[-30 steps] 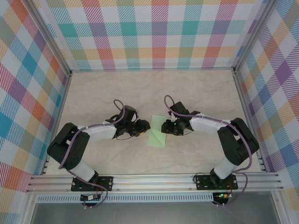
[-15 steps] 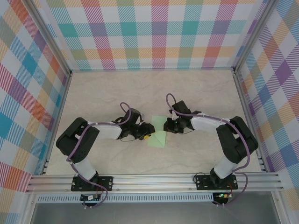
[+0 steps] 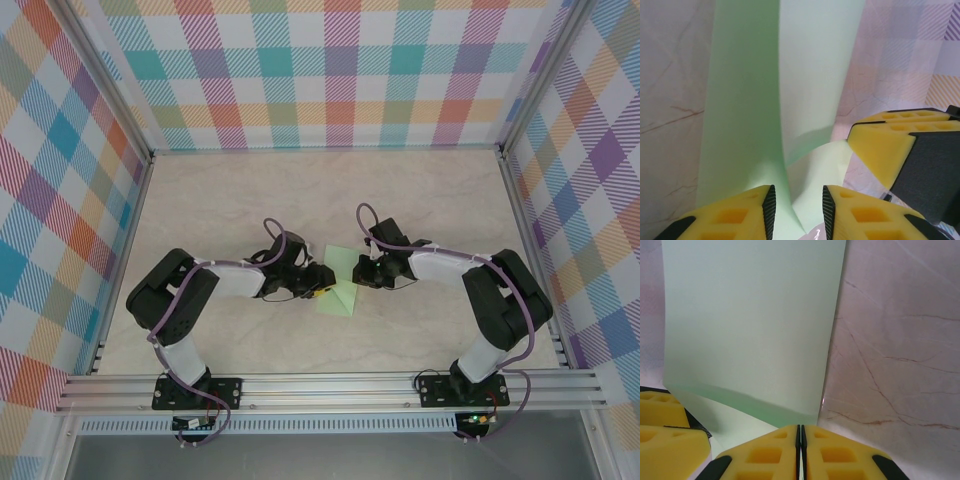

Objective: Fold a paper plane with a square sheet of paper (pick it up from the middle)
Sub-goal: Turn over the paper at the center of the table.

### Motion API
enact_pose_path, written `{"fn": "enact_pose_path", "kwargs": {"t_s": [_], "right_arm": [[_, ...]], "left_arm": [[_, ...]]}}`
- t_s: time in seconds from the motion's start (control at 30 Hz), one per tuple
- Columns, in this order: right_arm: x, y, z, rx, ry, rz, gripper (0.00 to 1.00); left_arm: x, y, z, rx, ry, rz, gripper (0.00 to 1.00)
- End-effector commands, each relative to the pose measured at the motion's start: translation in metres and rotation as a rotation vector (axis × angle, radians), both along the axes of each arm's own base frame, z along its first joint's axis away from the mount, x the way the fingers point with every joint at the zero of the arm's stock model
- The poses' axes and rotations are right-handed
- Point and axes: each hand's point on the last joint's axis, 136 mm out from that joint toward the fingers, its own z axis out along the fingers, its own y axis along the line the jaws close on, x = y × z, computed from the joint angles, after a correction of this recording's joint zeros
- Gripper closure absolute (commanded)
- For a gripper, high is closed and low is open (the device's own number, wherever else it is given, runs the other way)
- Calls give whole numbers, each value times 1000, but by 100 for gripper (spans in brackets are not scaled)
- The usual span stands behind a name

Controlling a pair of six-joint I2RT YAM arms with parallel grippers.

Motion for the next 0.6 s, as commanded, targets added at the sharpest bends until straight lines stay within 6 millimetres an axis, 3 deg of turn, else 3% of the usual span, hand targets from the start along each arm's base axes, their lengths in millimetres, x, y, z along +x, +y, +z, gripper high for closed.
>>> {"fn": "enact_pose_path", "kwargs": {"t_s": [0.0,0.17,0.27,0.43,0.57], "right_arm": [[-1,-3,-3,-3,10,-13,88],[-2,-5,-2,-10,14,-18,87],[-1,-10,7,-32,7,-42,79],[5,-33,39,-121,-63,-123,40],[6,-54,67,-181,-144,-182,18]], "left_arm": [[5,-11,8,-17,-46,-37,71],[8,-12,7,-8,-60,-42,81],[9,-9,8,11,-78,-45,88],[11,7,25,115,-156,-58,93],[14,36,52,305,-246,-58,93]]}}
